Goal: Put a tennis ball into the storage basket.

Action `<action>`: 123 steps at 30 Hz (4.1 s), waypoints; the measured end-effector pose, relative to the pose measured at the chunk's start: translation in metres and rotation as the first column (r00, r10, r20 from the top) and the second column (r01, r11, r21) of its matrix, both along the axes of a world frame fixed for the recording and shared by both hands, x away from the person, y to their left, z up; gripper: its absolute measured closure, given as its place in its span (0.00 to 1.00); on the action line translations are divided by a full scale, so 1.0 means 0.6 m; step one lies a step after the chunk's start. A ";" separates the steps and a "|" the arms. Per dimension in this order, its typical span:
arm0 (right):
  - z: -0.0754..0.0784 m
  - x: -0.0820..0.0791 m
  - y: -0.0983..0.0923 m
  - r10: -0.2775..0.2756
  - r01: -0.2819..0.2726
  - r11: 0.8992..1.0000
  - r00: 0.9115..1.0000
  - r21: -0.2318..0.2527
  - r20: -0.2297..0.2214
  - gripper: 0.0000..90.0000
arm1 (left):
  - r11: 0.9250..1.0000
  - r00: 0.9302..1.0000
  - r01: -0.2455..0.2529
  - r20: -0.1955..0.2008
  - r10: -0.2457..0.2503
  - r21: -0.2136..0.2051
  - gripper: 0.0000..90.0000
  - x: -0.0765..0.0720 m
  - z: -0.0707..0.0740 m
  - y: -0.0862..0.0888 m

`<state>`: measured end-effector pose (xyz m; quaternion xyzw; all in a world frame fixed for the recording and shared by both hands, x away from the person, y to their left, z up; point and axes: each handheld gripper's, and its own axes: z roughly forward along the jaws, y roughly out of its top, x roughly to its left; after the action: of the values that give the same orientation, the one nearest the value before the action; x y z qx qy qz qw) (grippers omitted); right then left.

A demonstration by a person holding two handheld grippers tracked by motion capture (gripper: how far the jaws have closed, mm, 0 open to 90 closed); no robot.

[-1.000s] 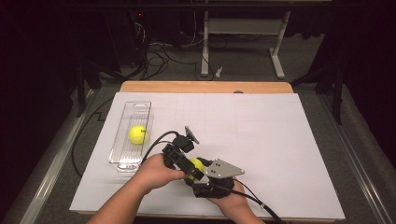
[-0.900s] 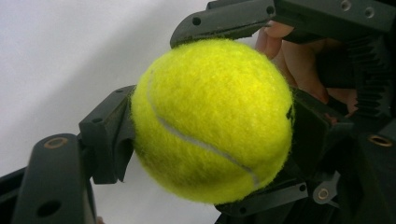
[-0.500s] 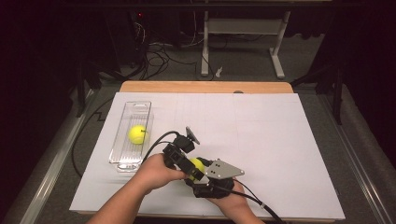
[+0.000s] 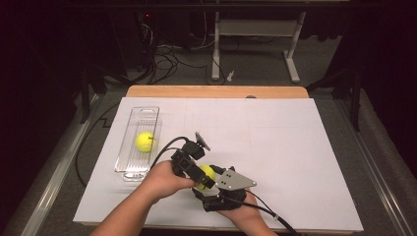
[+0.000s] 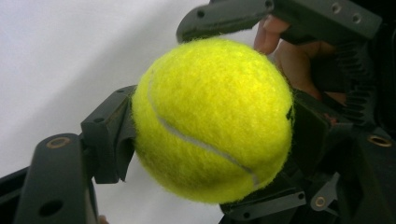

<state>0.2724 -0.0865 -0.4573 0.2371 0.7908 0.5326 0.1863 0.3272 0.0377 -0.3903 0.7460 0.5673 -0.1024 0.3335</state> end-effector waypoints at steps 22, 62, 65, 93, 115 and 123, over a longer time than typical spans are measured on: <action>0.013 0.003 -0.027 -0.046 0.046 0.999 0.999 -0.007 -0.014 0.00 | 0.999 0.999 -0.043 0.001 0.043 0.025 0.30 0.012 0.001 0.023; 0.008 0.000 -0.256 -0.345 0.345 0.938 0.938 -0.037 0.012 0.00 | 0.982 0.994 -0.113 0.008 0.113 0.152 0.30 0.018 -0.013 0.067; 0.006 -0.001 -0.267 -0.361 0.361 0.932 0.933 -0.031 0.017 0.00 | 0.980 0.994 -0.112 0.008 0.113 0.165 0.30 0.017 -0.013 0.073; 0.002 -0.008 -0.278 -0.372 0.373 0.927 0.927 -0.029 0.034 0.00 | 0.969 0.989 -0.122 -0.056 0.137 0.215 0.30 0.028 0.017 0.121; 0.001 -0.007 -0.277 -0.361 0.362 0.932 0.932 -0.034 0.034 0.00 | 0.964 0.979 -0.175 -0.069 0.193 0.202 0.30 0.061 0.068 0.170; 0.002 -0.008 -0.275 -0.352 0.354 0.935 0.935 -0.039 0.041 0.01 | 0.949 0.965 -0.236 -0.062 0.254 0.211 0.30 0.077 0.070 0.202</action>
<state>0.2675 -0.2518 -0.4559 0.3619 0.7443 0.4760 0.2974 0.3732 0.1589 -0.3483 0.6944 0.6771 -0.0352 0.2410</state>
